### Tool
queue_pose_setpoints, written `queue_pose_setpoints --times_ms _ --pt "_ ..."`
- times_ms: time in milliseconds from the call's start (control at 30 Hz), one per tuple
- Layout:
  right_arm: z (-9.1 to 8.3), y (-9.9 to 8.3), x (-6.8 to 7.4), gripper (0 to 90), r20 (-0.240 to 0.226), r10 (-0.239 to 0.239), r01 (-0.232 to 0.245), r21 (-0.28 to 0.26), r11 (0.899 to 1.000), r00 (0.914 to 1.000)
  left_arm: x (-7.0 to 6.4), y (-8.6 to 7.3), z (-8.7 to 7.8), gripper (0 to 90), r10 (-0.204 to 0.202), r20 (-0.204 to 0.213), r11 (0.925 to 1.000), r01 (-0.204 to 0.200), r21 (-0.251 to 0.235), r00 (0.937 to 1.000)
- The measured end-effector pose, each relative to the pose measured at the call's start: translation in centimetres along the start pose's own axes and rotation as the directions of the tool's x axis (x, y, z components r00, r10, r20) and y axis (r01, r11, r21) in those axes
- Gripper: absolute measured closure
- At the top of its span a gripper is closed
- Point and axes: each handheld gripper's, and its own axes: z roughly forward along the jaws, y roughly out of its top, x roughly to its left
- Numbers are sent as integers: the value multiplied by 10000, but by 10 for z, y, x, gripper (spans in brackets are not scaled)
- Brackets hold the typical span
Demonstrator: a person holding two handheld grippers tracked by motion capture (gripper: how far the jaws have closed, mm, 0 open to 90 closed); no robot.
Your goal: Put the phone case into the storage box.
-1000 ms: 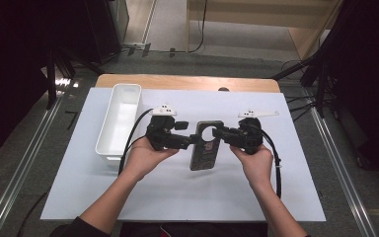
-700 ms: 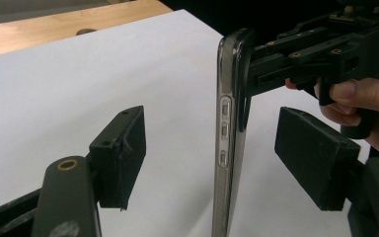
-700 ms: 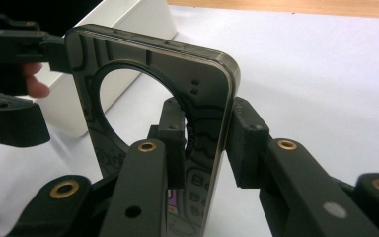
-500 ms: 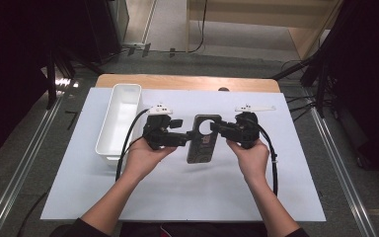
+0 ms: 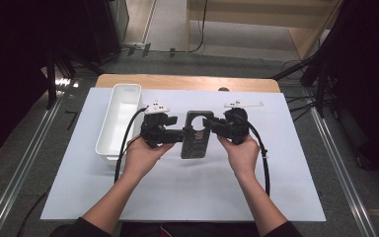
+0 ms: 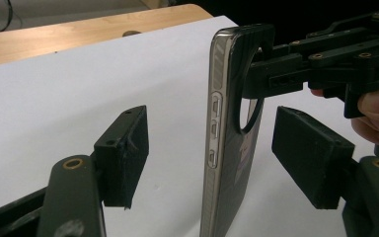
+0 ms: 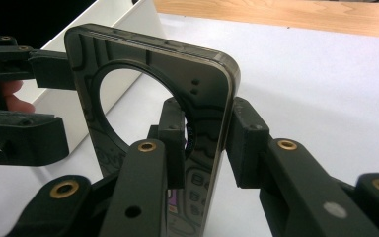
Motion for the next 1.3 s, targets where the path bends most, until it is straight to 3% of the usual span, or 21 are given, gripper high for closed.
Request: queue_pose_setpoints --times_ms 267,567,767,1300 --pt "7 1 8 702 103 -17 17 -26 10000 9999 2 2 1 336 -223 -398 9997 225 59 9990" --pt "14 0 16 702 354 38 -35 -60 10000 9994 2 2 4 367 49 -967 9999 -39 102 9953" --pt "15 -2 17 702 480 138 -135 -73 9999 9987 3 4 8 368 9 -1104 9998 13 202 9939" --pt "10 -3 25 701 610 113 -95 -307 9995 9981 -3 5 13 480 266 -1239 9994 -238 237 9919"
